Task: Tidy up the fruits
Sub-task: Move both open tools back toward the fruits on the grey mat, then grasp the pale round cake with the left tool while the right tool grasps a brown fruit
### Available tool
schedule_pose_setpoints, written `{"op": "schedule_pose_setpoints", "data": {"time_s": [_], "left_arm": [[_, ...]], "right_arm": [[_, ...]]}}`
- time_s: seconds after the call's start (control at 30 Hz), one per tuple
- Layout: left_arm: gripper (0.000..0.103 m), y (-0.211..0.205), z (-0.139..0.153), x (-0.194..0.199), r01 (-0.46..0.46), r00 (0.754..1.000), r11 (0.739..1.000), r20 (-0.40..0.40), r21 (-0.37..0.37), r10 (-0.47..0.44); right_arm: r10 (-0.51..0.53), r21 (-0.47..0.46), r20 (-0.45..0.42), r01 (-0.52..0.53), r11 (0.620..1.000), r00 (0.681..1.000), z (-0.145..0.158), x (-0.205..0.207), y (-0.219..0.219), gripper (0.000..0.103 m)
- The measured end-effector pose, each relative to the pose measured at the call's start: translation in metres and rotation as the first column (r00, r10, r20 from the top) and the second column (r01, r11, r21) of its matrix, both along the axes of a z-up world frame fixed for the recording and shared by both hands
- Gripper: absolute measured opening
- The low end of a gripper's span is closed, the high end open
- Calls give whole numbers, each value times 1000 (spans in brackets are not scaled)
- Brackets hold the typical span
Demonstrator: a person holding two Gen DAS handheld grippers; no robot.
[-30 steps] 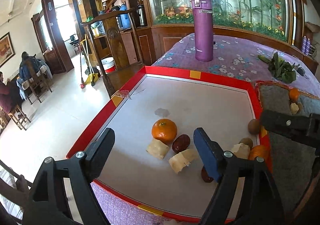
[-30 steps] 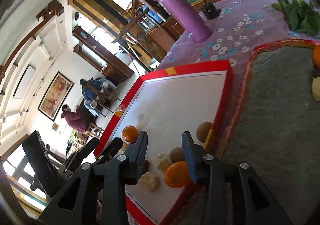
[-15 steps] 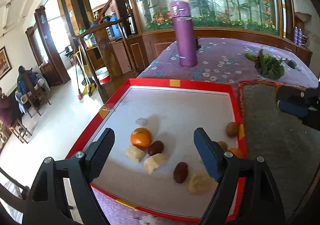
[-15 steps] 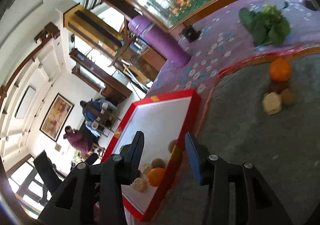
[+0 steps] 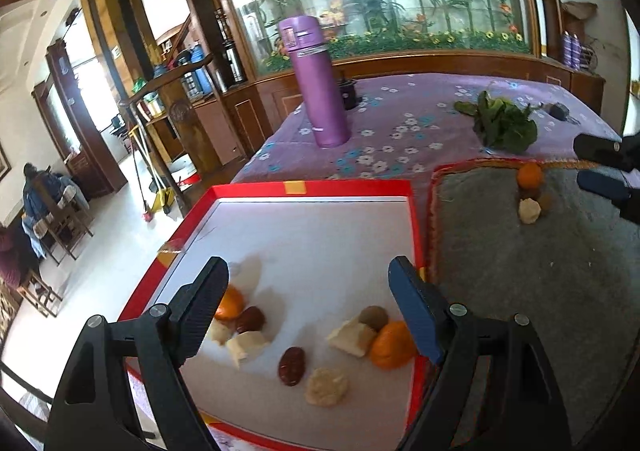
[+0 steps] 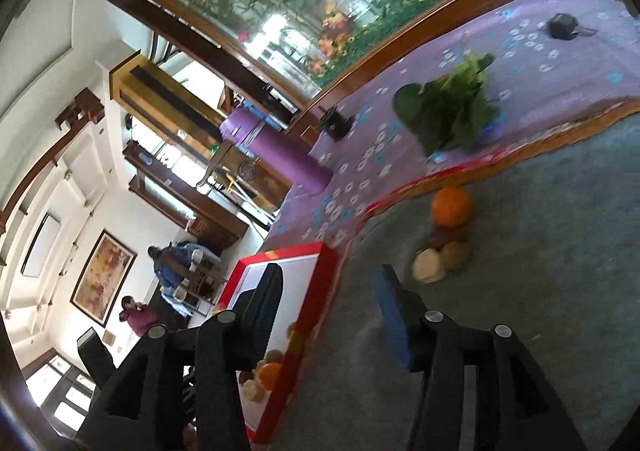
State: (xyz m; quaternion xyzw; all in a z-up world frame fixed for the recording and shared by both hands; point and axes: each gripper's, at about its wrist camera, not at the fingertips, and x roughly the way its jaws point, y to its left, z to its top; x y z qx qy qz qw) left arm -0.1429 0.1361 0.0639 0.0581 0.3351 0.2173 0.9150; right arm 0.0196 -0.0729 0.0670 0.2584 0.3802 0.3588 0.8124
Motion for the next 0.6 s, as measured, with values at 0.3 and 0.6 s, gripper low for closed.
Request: {"op": "schedule_pose_setpoints", "data": {"time_s": [0.3, 0.6], "left_arm": [[83, -33, 1, 20, 67, 997, 996, -34, 53, -66], [83, -65, -6, 39, 121, 991, 990, -68, 73, -116]], "right_arm": [[-24, -85, 16, 25, 996, 1000, 5, 26, -19, 54], [-31, -89, -48, 27, 996, 998, -18, 46, -28, 57]]}}
